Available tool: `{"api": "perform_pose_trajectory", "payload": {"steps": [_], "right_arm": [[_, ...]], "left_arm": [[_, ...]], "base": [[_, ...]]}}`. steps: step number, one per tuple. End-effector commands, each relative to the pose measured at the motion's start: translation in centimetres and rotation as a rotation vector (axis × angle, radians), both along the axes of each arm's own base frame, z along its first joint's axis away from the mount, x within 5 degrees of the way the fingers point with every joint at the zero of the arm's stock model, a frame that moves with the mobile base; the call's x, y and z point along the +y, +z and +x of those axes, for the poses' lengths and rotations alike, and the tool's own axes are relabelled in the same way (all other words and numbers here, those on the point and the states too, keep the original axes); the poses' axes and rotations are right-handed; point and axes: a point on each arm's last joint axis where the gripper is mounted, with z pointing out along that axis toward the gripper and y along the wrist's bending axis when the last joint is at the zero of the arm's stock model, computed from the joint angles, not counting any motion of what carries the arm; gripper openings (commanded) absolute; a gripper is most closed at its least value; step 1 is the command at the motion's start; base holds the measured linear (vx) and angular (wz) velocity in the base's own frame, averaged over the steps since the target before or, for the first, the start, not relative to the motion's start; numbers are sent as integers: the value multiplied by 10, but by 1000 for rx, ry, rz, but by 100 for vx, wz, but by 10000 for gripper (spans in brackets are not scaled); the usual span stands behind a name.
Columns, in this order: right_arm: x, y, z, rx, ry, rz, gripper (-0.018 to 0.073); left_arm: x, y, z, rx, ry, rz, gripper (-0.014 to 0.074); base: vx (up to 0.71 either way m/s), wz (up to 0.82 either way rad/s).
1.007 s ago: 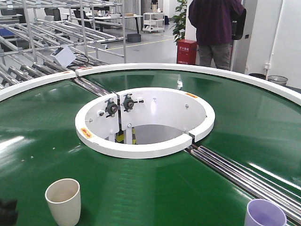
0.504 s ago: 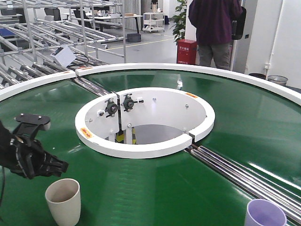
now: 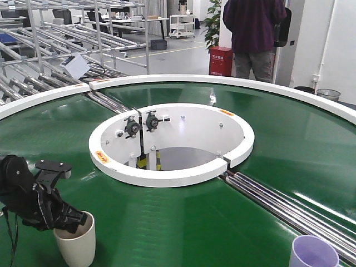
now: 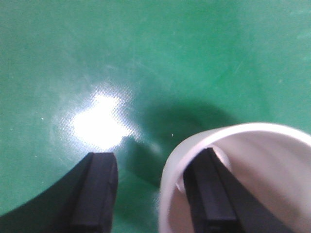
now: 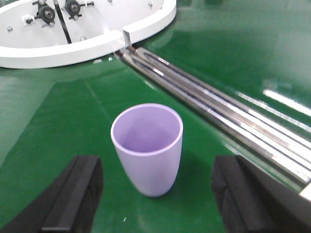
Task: Grab cup from conveyor and place in blue bin
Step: 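Lower the left gripper onto the beige cup rim and the right onto the lavender cup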
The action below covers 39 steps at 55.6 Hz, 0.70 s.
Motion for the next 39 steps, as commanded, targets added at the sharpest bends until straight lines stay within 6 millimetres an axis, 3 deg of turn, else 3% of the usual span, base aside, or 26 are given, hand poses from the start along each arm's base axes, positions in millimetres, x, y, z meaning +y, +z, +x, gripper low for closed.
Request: {"api": "perform_pose_trajectory", "payload": {"steps": [1, 8, 24, 32, 39], "right_arm": [[0, 8, 8, 10, -17, 39, 532], [2, 11, 21, 114, -3, 35, 532], [4, 60, 84, 363, -1, 33, 532], [1, 65, 122, 510, 2, -50, 532], [0, 62, 153, 557, -7, -69, 532]], "left_arm": [[-1, 31, 2, -118, 5, -19, 412], [-2, 31, 2, -117, 5, -20, 343], [-2, 30, 1, -99, 2, -18, 98], [-2, 30, 1, -97, 1, -18, -5], [-2, 30, 1, -96, 1, -18, -8]], "base": [[0, 0], [0, 0], [0, 0], [0, 0], [0, 0]]}}
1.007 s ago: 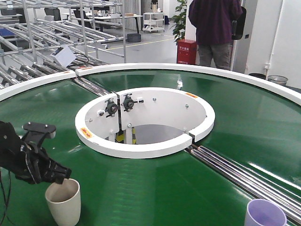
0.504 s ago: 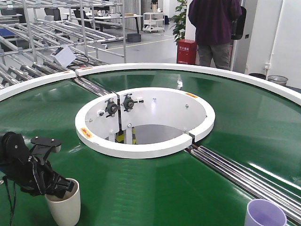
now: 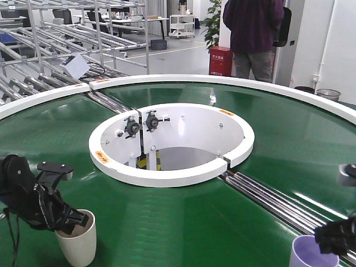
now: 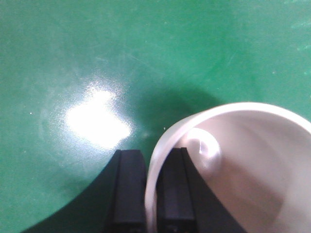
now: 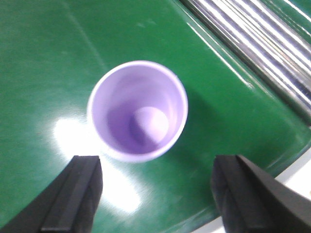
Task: Grab cup from conveyor and place in blue bin
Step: 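Lower the left gripper onto the beige cup rim and the right onto the lavender cup, then close both grippers on the cup rims and lift the cups off the belt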
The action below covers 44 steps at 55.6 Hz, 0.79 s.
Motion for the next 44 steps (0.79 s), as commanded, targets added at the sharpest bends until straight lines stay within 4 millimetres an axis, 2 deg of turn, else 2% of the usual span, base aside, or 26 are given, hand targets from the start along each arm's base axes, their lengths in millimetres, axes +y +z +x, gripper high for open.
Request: {"api": "perform_pose_trajectory", "payload": {"steps": [1, 9, 22, 30, 44], "right_arm": [[-2, 14, 22, -57, -12, -20, 532], [-5, -4, 46, -4, -38, -43, 532], [-4, -46, 66, 126, -36, -50, 489], [-4, -49, 69, 118, -34, -49, 370], [-4, -46, 73, 60, -27, -48, 45]], "left_arm": [[0, 31, 1, -117, 7, -10, -8], [0, 31, 1, -114, 6, -10, -8], [0, 31, 1, -115, 7, -11, -8], [0, 31, 1, -116, 7, -11, -8], [0, 31, 1, -116, 7, -11, -8]], "base": [[0, 0], [0, 0], [0, 0], [0, 0], [0, 0]]}}
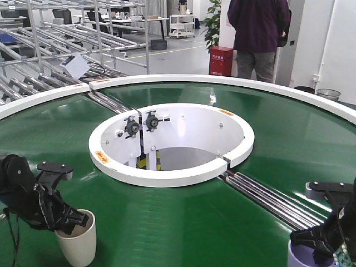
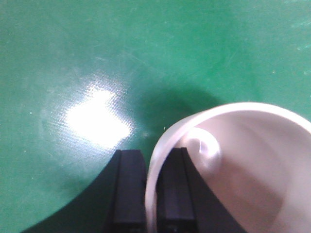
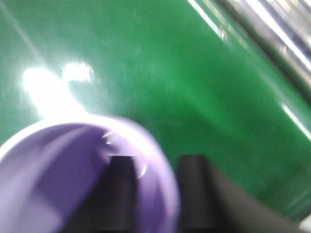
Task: Grab cup from conveyor and place in blue bin
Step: 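Close both grippers on the cup rims and lift the cups off the belt, then hold both cups raised while the base turns away from the conveyor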
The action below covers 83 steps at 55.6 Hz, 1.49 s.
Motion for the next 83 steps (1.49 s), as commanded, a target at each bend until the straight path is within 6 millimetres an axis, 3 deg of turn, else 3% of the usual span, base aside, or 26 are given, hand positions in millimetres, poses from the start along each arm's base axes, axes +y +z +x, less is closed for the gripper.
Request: {"api": "perform_pose_trajectory", "payload": {"steps": [1, 3, 10, 20, 31, 39, 45, 53, 59, 64, 74, 83], "right_arm": [[-2, 25, 5, -130, 13, -11, 25], [-2, 25, 5, -134, 18, -13, -17], [0, 31, 3, -156, 42, -15, -15], [6, 65, -7, -309, 99, 36, -11], [13, 107, -22, -524, 110, 126, -9], [19, 131, -35, -633, 173, 119, -9], [34, 150, -47, -737, 235, 116, -9], [65, 166, -63, -825, 330, 154, -9], [70, 178, -75, -867, 298, 197, -9], [60, 187, -87, -893, 267, 156, -9], [48, 202, -113, -937, 270, 58, -9], [44, 196, -128, -972, 272, 60, -9]], "left_arm": [[0, 31, 1, -118, 7, -11, -8], [0, 31, 1, -117, 7, -11, -8], [0, 32, 1, -112, 11, -14, -6], [-1, 53, -6, -173, 18, -35, -6], [0, 113, -31, -371, -21, -31, -6], [1, 164, -62, -536, -44, -45, -6], [0, 198, -88, -642, -26, -119, -6], [1, 229, -118, -754, -51, -139, -6], [3, 247, -144, -839, -51, -137, -4], [7, 247, -167, -897, -34, -137, -3], [14, 219, -207, -958, 11, -132, -2], [17, 207, -231, -996, 25, -131, 0]], "base": [[0, 0], [0, 0], [0, 0], [0, 0], [0, 0], [0, 0], [0, 0], [0, 0], [0, 0], [0, 0], [0, 0], [0, 0]]}}
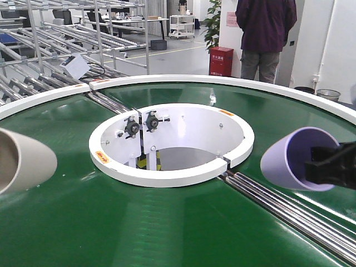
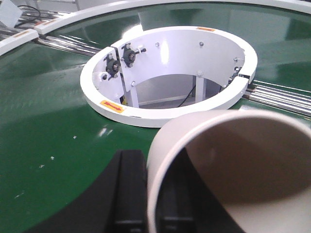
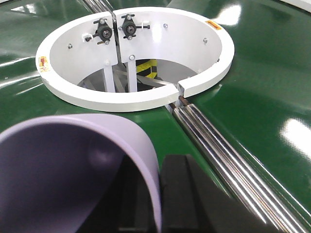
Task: Grab cup from conveyor and place in blue bin
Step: 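Hold both cups raised while the base turns away from the conveyor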
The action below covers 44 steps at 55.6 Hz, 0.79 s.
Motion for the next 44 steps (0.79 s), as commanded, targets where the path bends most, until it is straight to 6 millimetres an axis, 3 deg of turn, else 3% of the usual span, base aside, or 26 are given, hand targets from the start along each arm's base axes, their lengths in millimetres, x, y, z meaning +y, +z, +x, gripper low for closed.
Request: {"api": "perform_pose_trajectory", "payload": {"steps": [1, 10, 44], "right_arm": [[-3, 16, -7, -151, 1, 17, -9], [-3, 13, -8, -161, 4, 12, -9], [-3, 11, -7, -147, 3, 8, -9]], "left_arm": [[3, 17, -14, -151, 29, -42, 0], [3, 15, -22, -134, 18, -42, 0], [2, 14, -20, -123, 17, -41, 0]], "base": [[0, 0], [0, 0], [0, 0]]}}
